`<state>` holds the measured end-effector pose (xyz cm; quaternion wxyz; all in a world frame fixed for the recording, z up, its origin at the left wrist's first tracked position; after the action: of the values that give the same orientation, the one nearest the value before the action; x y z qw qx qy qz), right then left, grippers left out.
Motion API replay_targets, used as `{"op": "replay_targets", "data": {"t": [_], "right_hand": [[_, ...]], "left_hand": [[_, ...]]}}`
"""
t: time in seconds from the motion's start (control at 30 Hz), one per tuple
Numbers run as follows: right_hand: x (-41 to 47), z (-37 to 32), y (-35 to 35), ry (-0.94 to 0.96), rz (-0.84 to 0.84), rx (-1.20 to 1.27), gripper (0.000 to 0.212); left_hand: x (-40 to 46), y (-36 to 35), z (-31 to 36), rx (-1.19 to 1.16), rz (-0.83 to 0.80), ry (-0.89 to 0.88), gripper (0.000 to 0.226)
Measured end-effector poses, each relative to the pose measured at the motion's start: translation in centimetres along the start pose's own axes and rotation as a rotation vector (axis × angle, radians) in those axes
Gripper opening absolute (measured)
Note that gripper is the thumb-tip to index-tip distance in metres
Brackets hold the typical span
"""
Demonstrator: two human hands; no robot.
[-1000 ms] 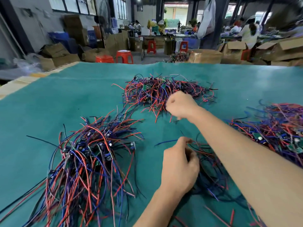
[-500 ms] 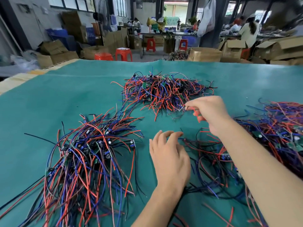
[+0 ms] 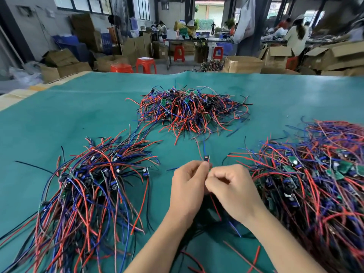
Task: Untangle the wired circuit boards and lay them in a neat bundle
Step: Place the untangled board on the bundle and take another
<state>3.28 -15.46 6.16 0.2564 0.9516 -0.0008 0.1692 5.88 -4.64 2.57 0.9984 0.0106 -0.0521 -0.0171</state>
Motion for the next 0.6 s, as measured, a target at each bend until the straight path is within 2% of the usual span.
{"op": "replay_targets", "data": {"t": [0.1, 0.2, 0.27, 0.47, 0.6], "right_hand": [[0.0, 0.8, 0.4, -0.036, 0.007, 0.002, 0.029], [0.2, 2.5, 2.1, -0.128, 0.205, -0.041, 0.032], [0.2, 3.8, 3.0, -0.206, 0.319, -0.045, 0.027], [0.2, 5.8, 2.5, -0.361, 0.301, 0.133, 0.029], [0.4, 6.6, 2.5, -0.433, 0.306, 0.415, 0.029]], "left_hand": [[-0.1, -0.1, -0.2, -0.054, 0.032, 0.015, 0.017], [0.0, 0.0, -0.3, -0.059, 0.048, -0.004, 0.013], [0.1, -0.2, -0.4, 0.021, 0.029, -0.041, 0.013], [-0.9, -1.7, 0.2, 0.242, -0.137, -0.173, 0.019], [-0.9, -1.9, 0.5, 0.223, -0.146, -0.165, 0.026]]}}
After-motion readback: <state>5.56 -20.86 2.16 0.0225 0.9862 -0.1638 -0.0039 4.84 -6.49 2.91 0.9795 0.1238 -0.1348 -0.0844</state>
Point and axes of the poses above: each hand's wrist, its own x-axis towards the middle knuckle, its own y-axis out of the back of the hand, z = x × y, the point moved 7 cm from there along x, towards the middle knuckle, and after that the axes turned 2 degrees about -z, right-handed, at the moved point
